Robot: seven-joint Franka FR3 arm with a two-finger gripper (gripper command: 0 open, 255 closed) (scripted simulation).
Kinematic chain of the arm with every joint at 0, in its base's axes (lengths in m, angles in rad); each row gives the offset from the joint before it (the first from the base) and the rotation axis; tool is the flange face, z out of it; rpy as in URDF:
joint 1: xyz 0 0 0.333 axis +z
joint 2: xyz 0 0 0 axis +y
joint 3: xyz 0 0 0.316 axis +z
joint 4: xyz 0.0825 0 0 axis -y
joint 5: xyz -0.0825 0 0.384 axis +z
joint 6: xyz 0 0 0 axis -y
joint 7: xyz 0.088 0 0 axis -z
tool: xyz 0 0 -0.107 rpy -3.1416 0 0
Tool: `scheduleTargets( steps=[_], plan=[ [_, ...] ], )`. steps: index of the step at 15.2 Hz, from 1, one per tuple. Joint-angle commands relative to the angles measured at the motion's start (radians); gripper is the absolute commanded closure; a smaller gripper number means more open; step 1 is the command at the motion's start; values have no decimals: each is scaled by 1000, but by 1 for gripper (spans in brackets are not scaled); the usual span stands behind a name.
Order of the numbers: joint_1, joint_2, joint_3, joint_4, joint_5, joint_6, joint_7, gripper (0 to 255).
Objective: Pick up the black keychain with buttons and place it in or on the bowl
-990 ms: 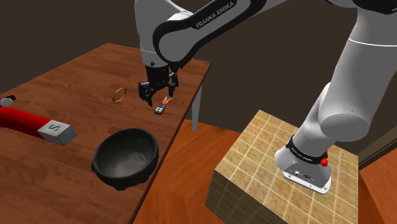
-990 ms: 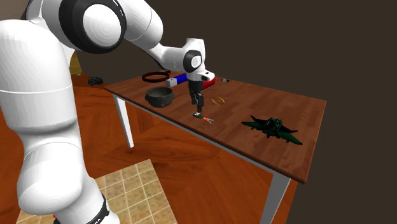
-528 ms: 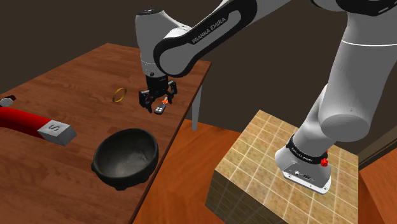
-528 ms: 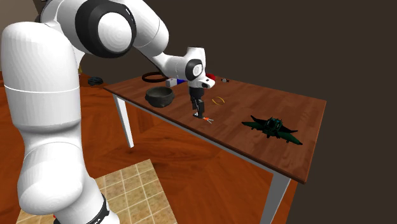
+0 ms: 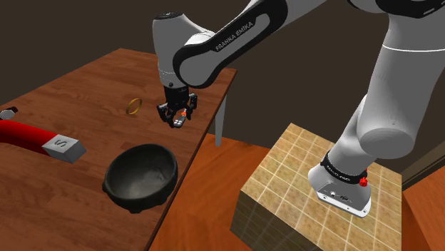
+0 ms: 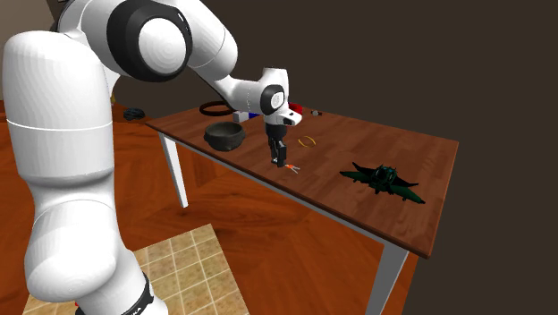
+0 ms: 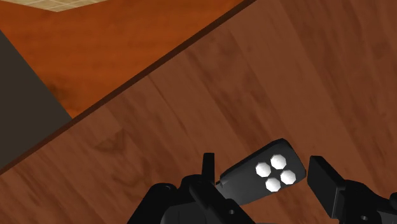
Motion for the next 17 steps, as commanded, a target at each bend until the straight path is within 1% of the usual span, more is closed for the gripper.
scheduleTargets(
  steps=[1,9,17],
  plan=[
    [0,0,0,0,0,0,0,255],
    [0,0,0,0,0,0,0,255],
    [-7,-56,9,43,30,-94,-20,255]
  ],
)
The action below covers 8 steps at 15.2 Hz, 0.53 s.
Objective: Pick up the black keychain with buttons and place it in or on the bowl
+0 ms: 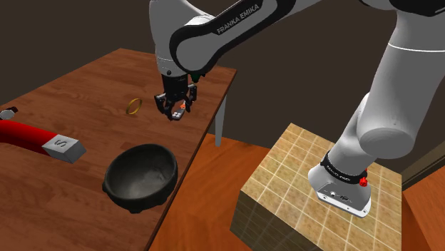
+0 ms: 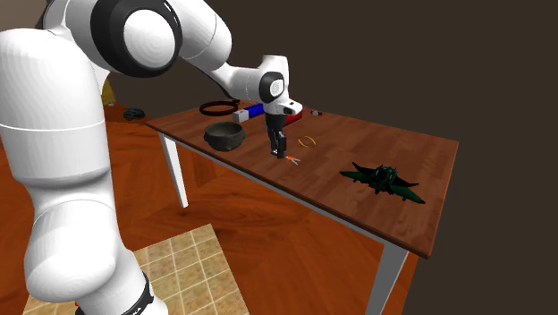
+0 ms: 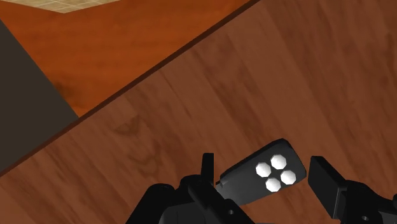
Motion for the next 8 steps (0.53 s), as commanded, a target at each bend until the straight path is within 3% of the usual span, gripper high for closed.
scheduleTargets(
  steps=[1,8],
  plan=[
    [-2,-13,2,13,7,-25,-5,255],
    [-6,-51,6,64,27,-111,-19,255]
  ],
)
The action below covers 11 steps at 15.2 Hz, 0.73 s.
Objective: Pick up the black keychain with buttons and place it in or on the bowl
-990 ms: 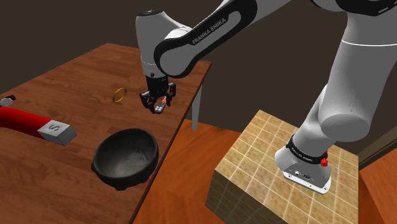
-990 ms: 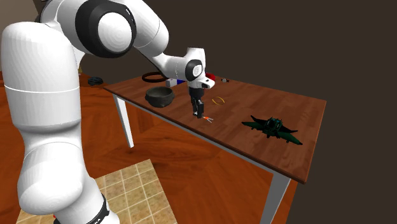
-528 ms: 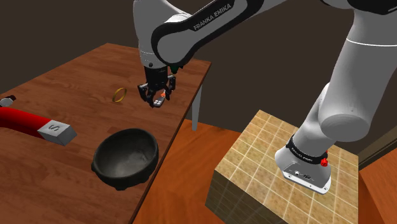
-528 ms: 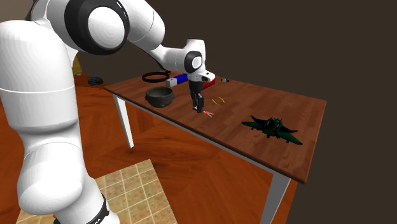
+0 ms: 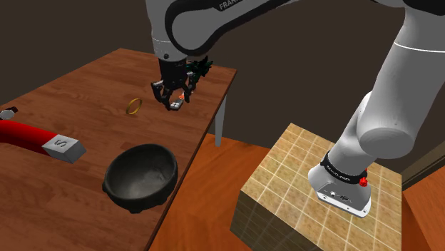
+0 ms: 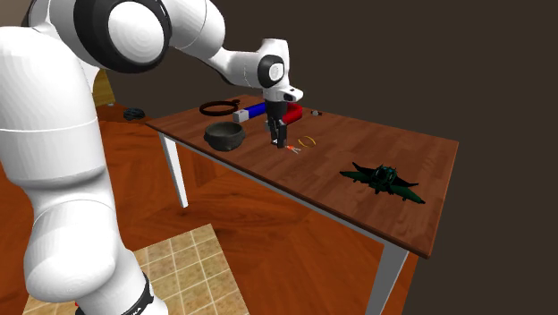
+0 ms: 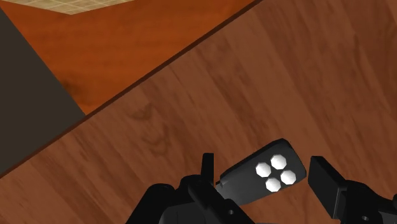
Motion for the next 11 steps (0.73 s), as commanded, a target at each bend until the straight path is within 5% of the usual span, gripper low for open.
scheduleTargets(
  steps=[1,11],
  plan=[
    [-1,-10,1,12,5,-22,-3,255],
    [-3,-44,3,107,22,-149,-15,255]
  ],
)
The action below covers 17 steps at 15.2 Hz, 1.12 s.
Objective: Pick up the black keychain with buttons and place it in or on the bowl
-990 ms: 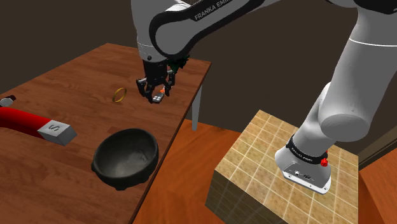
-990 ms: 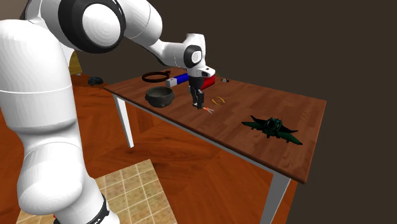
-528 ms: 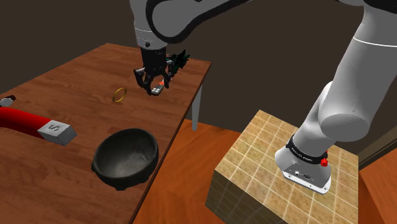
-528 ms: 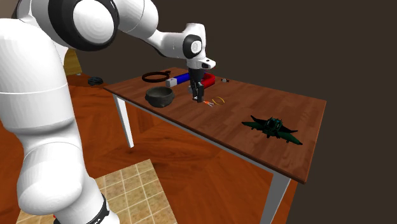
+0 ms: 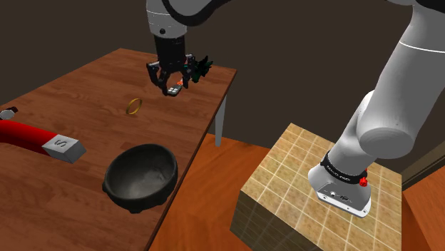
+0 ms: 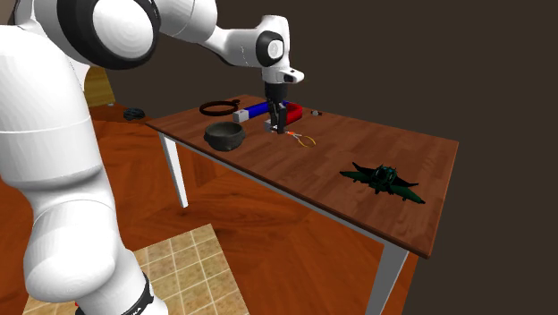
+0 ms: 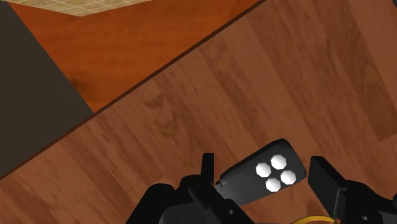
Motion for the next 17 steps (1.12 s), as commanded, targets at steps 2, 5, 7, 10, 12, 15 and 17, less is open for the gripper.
scheduleTargets(
  steps=[2,5,7,10,12,15,17],
  plan=[
    [0,-8,1,31,4,-39,-3,255],
    [0,-12,1,66,6,-78,-4,255],
    [12,-15,11,74,6,-88,18,255],
    [51,-15,41,77,1,-93,87,255],
    [77,-9,61,86,-4,-98,135,255],
    [119,7,91,108,-17,-108,208,255],
    [149,23,110,129,-28,-117,258,255]
  ],
)
